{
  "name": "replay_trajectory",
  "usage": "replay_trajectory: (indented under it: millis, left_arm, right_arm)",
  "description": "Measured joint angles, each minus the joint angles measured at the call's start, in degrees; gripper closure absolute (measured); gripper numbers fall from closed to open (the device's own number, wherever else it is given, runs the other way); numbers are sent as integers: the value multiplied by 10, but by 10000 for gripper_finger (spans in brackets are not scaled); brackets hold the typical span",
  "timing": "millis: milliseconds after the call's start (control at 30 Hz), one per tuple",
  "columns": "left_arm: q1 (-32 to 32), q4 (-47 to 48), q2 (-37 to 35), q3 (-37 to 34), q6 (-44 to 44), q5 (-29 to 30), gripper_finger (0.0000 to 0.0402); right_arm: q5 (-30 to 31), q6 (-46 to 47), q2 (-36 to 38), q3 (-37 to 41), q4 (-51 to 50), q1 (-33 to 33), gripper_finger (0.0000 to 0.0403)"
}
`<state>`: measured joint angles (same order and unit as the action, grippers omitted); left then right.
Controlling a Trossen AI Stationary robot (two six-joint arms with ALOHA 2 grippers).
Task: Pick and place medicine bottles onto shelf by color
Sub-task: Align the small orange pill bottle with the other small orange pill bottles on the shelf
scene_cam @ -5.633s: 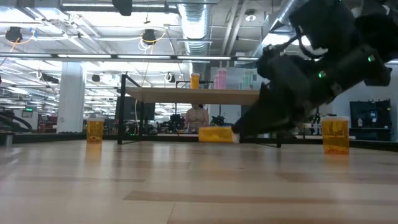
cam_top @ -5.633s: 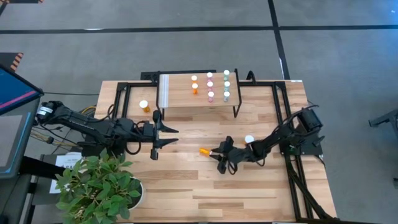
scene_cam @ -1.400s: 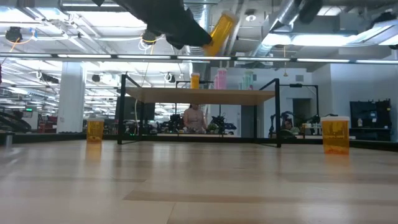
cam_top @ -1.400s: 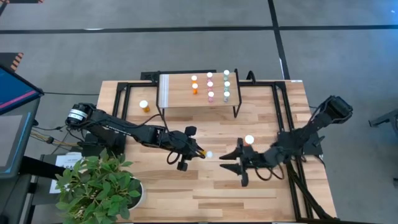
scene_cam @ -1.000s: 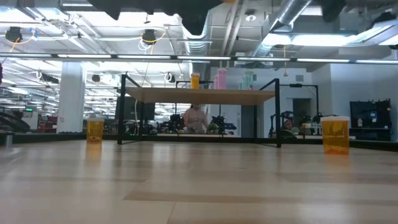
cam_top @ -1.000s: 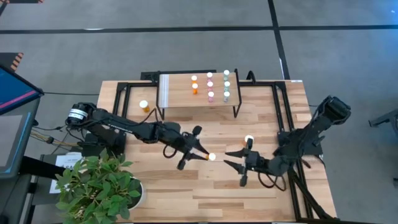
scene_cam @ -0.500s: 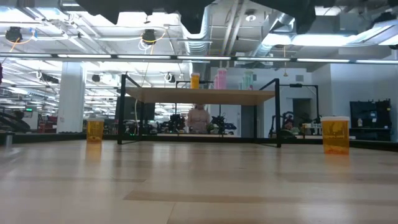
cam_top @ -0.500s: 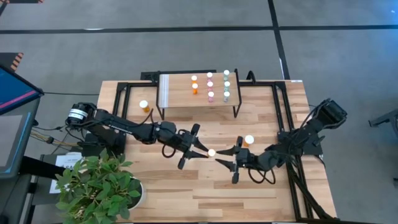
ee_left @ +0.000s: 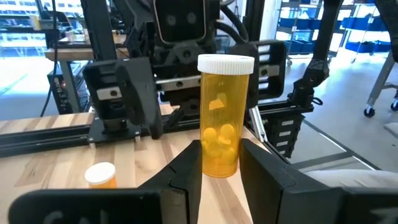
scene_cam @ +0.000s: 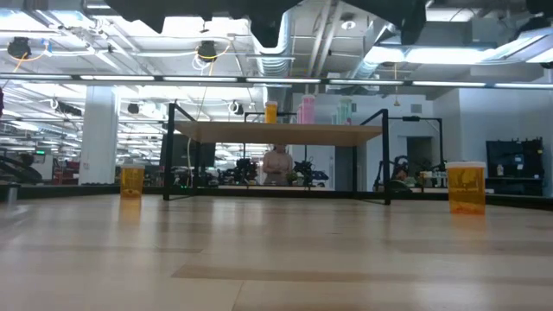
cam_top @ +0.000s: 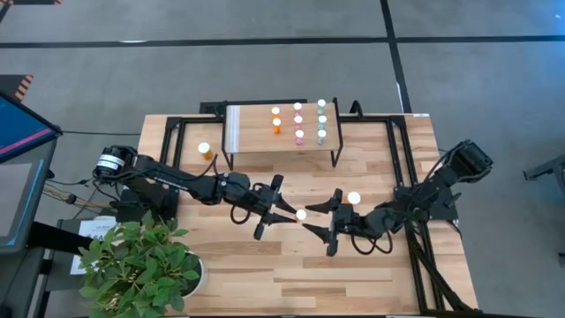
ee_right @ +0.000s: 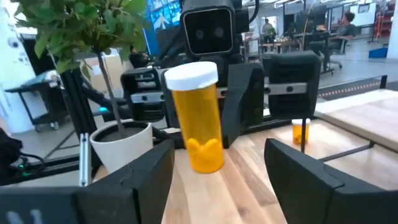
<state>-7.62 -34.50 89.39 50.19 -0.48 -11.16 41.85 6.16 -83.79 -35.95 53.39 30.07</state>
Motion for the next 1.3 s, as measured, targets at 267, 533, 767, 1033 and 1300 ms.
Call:
replay_trajectory:
  millis: [267, 533, 767, 1033, 1300]
  left_arm:
    - [-1, -1, 0, 0, -2, 0, 319]
    - [-1, -2, 0, 0, -2, 0, 319]
    - [-1, -2, 0, 0, -2, 0, 319]
    - [0, 2, 0, 0, -2, 0, 319]
    - [0, 7, 0, 0, -19, 0, 319]
  right_arm:
    - [-43, 2, 0, -37, -52, -20, 129]
    - [-44, 10, 0, -46, -81, -25, 138]
    - [-44, -1, 0, -46, -80, -25, 186]
    - [-44, -7, 0, -46, -80, -23, 245]
    - [-45, -9, 0, -46, -81, -23, 275]
